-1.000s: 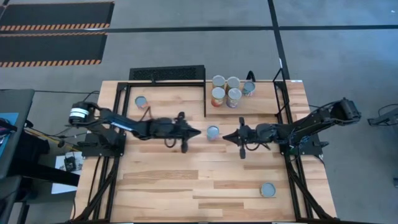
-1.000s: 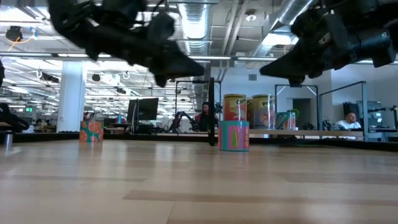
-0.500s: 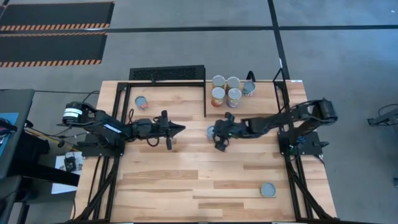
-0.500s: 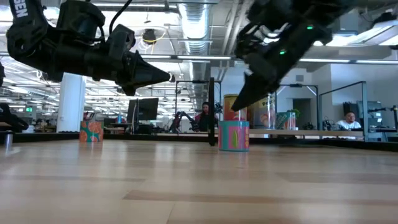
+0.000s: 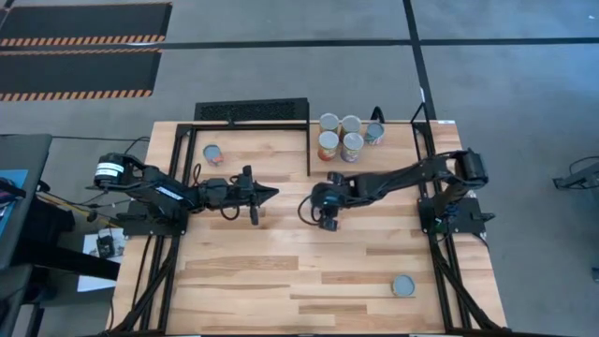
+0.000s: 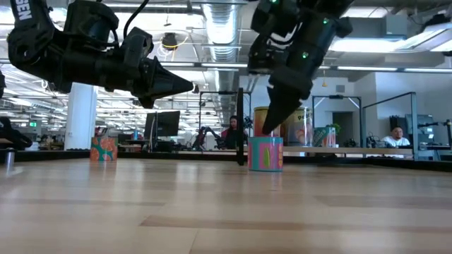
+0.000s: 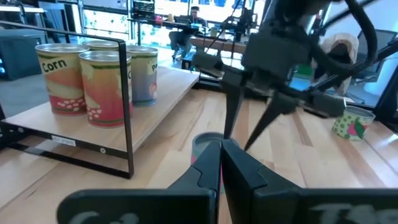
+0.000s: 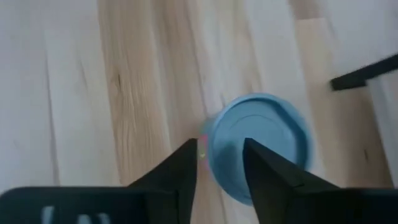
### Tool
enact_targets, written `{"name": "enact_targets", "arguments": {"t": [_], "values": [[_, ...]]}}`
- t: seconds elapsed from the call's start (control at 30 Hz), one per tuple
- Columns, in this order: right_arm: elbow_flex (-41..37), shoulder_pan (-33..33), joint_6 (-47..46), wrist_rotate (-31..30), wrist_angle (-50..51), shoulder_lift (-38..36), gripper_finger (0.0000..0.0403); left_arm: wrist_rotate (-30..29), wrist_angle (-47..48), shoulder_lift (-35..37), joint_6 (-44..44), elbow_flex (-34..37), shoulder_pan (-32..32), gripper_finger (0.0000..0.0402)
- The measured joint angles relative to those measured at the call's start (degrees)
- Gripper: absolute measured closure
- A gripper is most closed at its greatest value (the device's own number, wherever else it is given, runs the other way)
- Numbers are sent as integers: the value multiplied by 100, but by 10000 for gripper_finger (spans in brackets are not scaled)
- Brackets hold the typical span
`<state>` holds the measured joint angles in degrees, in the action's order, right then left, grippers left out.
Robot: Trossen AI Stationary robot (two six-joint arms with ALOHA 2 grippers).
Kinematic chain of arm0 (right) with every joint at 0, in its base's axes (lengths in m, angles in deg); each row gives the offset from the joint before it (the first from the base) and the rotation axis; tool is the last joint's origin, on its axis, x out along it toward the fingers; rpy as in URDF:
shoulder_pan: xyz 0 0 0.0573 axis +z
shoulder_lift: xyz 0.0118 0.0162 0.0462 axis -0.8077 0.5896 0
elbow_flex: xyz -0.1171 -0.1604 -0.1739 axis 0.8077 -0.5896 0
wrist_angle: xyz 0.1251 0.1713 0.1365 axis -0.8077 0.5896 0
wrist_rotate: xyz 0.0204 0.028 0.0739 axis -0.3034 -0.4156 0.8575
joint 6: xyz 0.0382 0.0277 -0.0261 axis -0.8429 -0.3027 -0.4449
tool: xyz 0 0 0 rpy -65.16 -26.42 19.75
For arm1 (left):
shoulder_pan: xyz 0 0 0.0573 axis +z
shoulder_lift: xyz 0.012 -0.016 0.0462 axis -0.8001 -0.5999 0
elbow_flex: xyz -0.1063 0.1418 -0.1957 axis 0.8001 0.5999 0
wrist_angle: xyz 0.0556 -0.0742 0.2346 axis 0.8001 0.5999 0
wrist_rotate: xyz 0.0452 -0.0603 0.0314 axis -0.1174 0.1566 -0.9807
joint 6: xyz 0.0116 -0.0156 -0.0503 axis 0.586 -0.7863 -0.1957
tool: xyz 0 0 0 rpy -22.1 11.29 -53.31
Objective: Pick and place cans onto a shelf
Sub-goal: Put the small canned corn on the shelf
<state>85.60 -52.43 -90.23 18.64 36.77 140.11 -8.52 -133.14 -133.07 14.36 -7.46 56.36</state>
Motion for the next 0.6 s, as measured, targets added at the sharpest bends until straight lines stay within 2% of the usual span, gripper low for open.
{"name": "enact_targets", "arguments": {"t": [0.1, 0.2, 0.27, 0.37, 0.47, 0.5, 0.6], "values": [[205, 1, 232, 14, 186, 293, 235, -2, 5, -2, 0, 0, 0, 401], [446, -9, 310, -18, 376, 554, 236, -2, 16, -2, 0, 0, 0, 401], [611, -10, 391, -48, 424, 705, 255, 0, 44, -3, 2, 0, 0, 401], [875, -12, 339, -34, 638, 831, 308, -2, 68, -5, 4, -2, 0, 401], [1048, -75, -97, 156, 709, 834, 375, -2, 70, -7, 4, -2, 0, 401], [1101, -108, -321, 234, 694, 832, 386, 0, 78, -7, 6, -2, 0, 400], [1211, -237, -865, 372, 753, 797, 373, -1, 62, -7, 4, -3, 0, 401]]}}
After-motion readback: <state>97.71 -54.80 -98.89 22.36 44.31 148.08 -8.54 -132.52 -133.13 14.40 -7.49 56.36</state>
